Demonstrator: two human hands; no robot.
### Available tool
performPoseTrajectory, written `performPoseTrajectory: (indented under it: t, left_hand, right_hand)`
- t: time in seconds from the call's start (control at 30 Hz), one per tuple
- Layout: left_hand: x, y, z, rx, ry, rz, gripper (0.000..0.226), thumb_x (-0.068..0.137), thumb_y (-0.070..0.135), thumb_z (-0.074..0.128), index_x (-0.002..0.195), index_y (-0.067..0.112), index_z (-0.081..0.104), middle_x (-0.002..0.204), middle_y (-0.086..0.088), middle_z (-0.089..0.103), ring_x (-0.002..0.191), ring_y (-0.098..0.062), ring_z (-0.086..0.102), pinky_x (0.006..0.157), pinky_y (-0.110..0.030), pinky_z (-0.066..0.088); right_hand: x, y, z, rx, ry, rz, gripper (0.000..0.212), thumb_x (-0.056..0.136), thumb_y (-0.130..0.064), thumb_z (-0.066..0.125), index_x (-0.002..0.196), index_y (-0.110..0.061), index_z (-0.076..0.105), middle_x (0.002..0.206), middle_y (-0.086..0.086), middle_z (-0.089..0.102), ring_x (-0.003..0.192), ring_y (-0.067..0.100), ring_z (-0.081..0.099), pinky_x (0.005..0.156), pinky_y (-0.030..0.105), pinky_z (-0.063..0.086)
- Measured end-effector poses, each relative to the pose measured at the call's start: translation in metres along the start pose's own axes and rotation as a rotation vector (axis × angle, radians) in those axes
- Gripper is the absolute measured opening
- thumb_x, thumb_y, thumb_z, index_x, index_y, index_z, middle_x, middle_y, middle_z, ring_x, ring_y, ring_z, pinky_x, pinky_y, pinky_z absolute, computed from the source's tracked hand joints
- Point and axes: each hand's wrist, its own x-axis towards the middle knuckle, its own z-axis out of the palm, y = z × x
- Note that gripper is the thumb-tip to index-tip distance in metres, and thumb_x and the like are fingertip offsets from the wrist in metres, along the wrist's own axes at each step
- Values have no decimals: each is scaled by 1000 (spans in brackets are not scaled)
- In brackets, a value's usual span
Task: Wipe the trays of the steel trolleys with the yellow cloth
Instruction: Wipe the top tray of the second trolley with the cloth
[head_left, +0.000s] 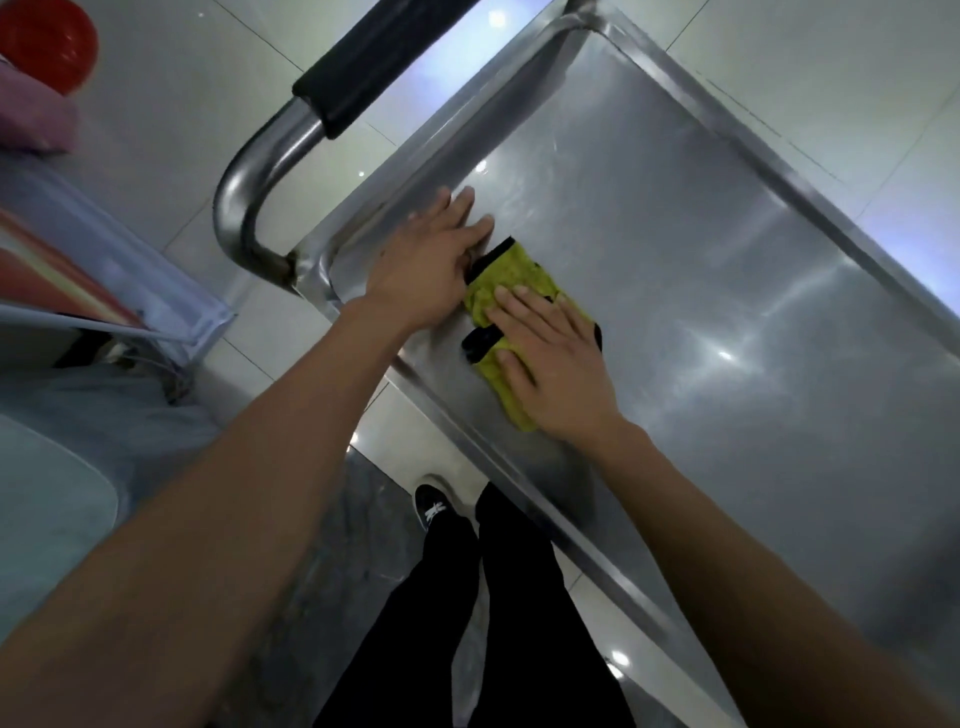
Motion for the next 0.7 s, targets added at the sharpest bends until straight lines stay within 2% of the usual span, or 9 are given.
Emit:
performPoseTrajectory:
  t: [0.2, 0.5, 0.6, 0.7]
  left_hand:
    - [3, -10, 6, 56, -2, 32, 52, 101, 11, 40, 152, 23, 40, 167, -5, 14, 154, -28, 7, 120, -57, 20]
    - [-7, 0, 2, 140, 20, 10, 49, 104, 20, 41, 152, 24, 38, 167, -5, 15, 154, -30, 9, 119, -56, 23]
    - [-6, 9, 0, 139, 18, -33, 45, 104, 31, 43, 148, 22, 43, 164, -5, 21, 153, -30, 13, 117, -55, 25]
    - [0, 30, -2, 188, 45, -111, 40, 99, 40, 49, 130, 15, 54, 150, -7, 38, 143, -29, 29, 108, -51, 35]
  right_hand:
    - [-35, -52, 22, 63, -13, -11, 43, 100, -33, 47, 141, -23, 56, 154, -8, 45, 148, 9, 29, 122, 44, 20]
    - [-38, -53, 5, 102, -79, -57, 43, 94, -30, 57, 136, -24, 61, 151, -7, 48, 146, 11, 35, 122, 42, 21]
    - [-39, -37, -2, 84, -96, -95, 42, 95, -31, 56, 135, -23, 62, 151, -6, 48, 146, 13, 35, 122, 43, 23]
    - [-38, -16, -11, 75, -67, -58, 42, 92, -28, 64, 134, -22, 64, 151, -6, 48, 146, 12, 35, 120, 46, 26]
